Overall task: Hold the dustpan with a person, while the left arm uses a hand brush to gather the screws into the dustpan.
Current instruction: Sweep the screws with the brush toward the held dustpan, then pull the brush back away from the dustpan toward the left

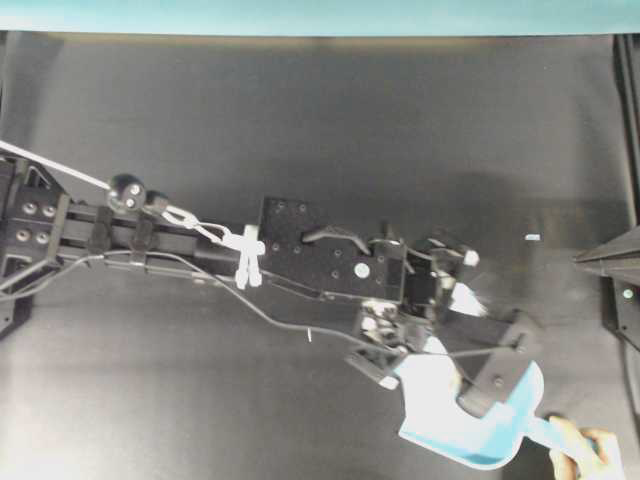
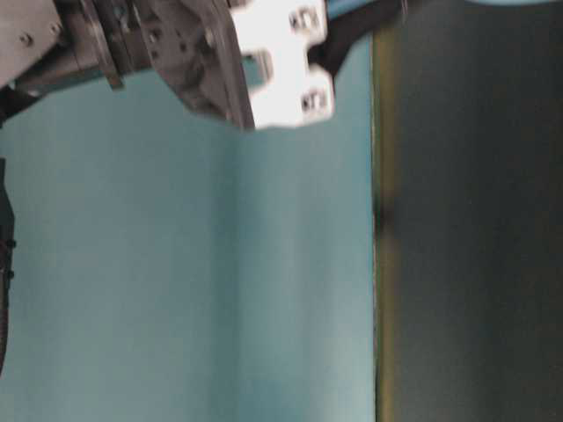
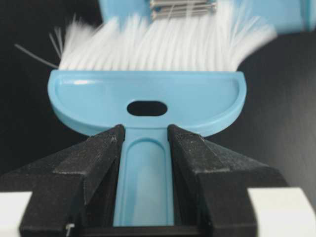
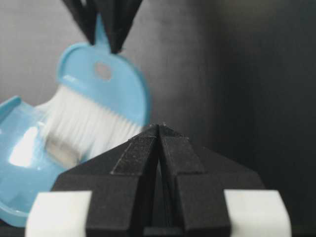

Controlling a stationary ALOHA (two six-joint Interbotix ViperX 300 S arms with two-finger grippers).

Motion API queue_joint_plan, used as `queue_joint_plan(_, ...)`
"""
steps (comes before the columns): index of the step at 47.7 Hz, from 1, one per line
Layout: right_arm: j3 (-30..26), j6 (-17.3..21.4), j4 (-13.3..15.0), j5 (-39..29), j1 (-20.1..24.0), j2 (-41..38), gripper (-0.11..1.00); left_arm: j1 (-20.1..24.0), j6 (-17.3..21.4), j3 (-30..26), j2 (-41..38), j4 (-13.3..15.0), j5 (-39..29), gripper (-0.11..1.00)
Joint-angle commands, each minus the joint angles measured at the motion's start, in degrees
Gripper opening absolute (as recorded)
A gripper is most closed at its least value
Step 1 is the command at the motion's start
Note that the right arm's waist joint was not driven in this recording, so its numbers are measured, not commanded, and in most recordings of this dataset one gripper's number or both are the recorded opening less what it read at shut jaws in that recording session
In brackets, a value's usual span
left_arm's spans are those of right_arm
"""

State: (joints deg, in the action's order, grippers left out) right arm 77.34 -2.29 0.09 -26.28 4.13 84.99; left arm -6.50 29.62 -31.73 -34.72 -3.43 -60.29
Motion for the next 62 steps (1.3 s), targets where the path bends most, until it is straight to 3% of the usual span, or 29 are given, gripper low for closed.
queue_joint_plan(1, -0.62, -0.26, 0.09, 0.26, 0.0, -0.26, 0.0, -0.97, -0.09, -0.53, -0.44, 0.18, 3.25, 0.31)
queue_joint_plan(20, -0.53, -0.26, 0.09, 0.26, 0.0, -0.18, 0.0, -1.41, -0.7, 1.93, 0.26, 0.18, 15.73, 0.31)
queue_joint_plan(36, -0.53, -0.26, 0.09, 0.26, 0.0, -0.18, 0.0, -1.05, -0.88, 4.57, 8.79, 0.18, 18.9, 0.31)
queue_joint_plan(55, -0.53, -0.26, 0.09, 0.26, 0.0, -0.18, 0.0, 0.35, -1.14, 22.59, 25.31, 0.18, 18.37, 0.31)
queue_joint_plan(62, -0.62, -0.26, 0.09, 0.26, 0.0, -0.18, 0.0, 0.97, -3.78, 30.41, 31.2, 0.18, 19.16, 0.31)
